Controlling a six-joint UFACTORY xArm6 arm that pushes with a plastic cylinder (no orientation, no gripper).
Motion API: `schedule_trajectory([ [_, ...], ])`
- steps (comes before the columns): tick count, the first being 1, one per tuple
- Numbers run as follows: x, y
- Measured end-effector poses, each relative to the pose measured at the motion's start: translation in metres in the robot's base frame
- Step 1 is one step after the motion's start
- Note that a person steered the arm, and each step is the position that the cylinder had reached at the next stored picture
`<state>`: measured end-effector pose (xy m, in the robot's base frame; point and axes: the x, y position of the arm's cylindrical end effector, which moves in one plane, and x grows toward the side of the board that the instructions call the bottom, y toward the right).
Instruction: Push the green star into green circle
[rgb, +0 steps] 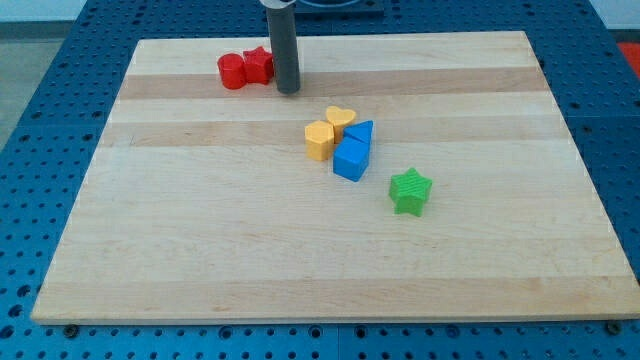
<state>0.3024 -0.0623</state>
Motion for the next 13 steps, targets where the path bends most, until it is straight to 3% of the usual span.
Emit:
schedule_trajectory([
  [1, 0.000, 0.016],
  [2, -0.005, 0.082],
  [4, 0.050, 0.192],
  [6, 0.151, 0.204],
  [8, 0.219, 0.180],
  [9, 0.210, 0.160],
  [11, 0.197, 0.212],
  [13, 0.192, 0.159],
])
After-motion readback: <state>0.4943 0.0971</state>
